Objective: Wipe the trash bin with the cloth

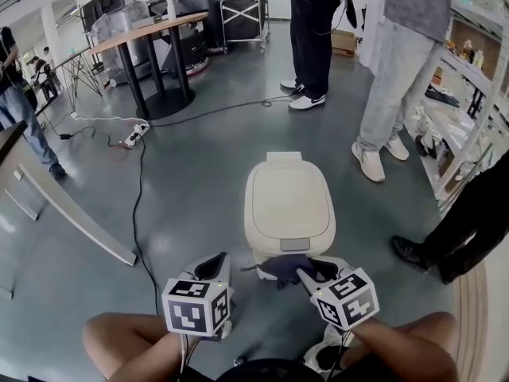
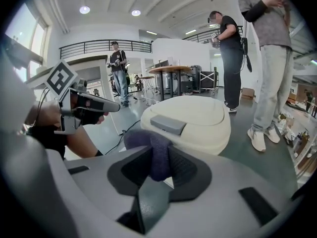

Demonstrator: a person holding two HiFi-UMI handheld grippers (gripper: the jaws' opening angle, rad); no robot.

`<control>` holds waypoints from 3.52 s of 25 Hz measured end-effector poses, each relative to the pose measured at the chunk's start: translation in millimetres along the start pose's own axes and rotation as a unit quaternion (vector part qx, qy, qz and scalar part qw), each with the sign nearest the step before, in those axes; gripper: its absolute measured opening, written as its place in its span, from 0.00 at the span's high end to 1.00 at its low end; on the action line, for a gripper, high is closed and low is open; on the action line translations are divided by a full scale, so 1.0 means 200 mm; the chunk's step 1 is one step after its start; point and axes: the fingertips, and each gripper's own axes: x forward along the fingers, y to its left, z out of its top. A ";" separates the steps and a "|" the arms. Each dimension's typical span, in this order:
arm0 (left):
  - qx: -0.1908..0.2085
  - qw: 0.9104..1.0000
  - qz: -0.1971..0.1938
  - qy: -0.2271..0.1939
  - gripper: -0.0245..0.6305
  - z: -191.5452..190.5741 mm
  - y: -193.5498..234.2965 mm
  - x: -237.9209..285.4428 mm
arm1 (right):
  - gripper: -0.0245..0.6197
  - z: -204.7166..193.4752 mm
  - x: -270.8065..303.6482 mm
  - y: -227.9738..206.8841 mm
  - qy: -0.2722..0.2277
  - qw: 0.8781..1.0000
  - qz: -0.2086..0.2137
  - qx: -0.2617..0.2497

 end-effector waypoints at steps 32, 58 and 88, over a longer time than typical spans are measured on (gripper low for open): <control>0.058 0.996 -0.029 0.054 0.96 -0.19 -0.15 0.14 | 0.82 -0.18 -0.20 -0.48 0.007 0.994 -0.092 0.056; 0.033 0.997 -0.009 0.067 0.96 -0.32 0.09 0.15 | 0.82 -0.10 0.26 0.15 -0.001 0.999 -0.005 0.052; 0.046 0.995 -0.027 0.079 0.96 -0.42 0.06 0.24 | 0.82 -0.30 0.23 -0.11 0.024 0.997 -0.059 0.036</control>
